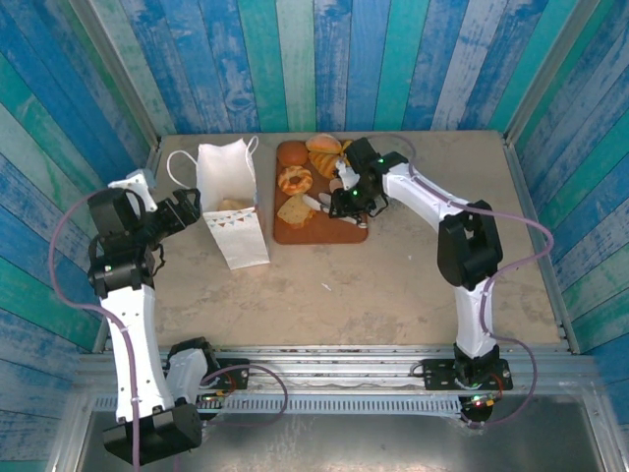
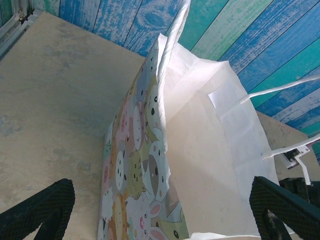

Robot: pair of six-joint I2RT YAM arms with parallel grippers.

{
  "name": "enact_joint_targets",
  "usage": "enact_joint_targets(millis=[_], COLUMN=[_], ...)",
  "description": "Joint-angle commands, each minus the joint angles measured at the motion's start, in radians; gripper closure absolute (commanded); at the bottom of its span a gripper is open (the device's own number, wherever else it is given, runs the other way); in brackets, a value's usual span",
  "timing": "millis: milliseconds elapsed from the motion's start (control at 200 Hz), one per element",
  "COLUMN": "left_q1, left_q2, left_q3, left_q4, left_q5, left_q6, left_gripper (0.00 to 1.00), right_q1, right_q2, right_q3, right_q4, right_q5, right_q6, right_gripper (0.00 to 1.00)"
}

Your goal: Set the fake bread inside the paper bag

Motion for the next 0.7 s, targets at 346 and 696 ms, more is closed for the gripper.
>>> enact_joint_targets(millis=[346, 696], left_q1=[0.005, 0.004], left_q2=[0.007, 0.014], left_q3=[0.007, 0.031], left_q4=[-0.021, -0.039], left_q5=[-0.010, -0.033], left_q6=[0.032, -0.001], left_gripper=[0.06, 0.06], right_q1=[-0.006, -0.007], right_q2=[0.110, 0.051], right_q3=[0.090, 0.056], right_q4=[-0.071, -0.104], right_q5=[-0.105, -0.080], right_q6=[-0.049, -0.043], right_gripper=[0.62, 0.69])
